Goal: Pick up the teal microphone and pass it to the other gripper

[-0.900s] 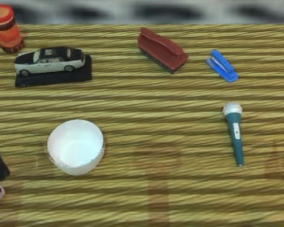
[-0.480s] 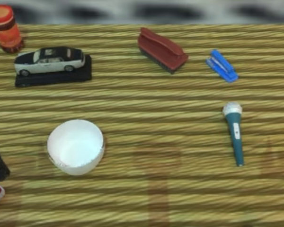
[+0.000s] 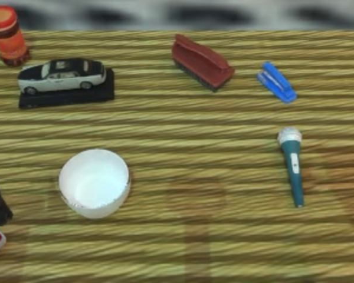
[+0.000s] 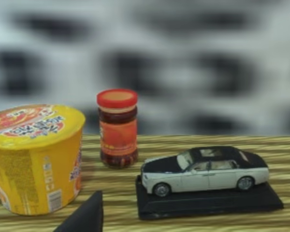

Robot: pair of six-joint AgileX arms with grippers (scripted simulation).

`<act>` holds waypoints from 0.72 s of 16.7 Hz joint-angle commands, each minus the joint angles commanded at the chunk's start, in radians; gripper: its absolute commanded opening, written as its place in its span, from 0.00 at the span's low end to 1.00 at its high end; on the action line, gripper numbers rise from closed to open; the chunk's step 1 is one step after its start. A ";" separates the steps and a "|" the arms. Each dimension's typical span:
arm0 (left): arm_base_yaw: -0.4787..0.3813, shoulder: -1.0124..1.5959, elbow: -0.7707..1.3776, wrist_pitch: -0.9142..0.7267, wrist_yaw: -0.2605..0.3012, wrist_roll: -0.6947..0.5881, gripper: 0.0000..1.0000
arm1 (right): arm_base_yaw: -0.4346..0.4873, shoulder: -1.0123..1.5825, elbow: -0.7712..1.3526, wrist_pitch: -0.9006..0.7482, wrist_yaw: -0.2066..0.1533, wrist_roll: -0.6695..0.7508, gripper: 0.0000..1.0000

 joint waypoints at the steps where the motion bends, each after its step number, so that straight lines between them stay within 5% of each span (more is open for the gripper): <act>1: 0.000 0.000 0.000 0.000 0.000 0.000 1.00 | 0.022 0.112 0.062 -0.050 0.003 0.023 1.00; 12: 0.000 0.000 0.000 0.000 0.000 0.000 1.00 | 0.198 0.894 0.590 -0.412 0.018 0.208 1.00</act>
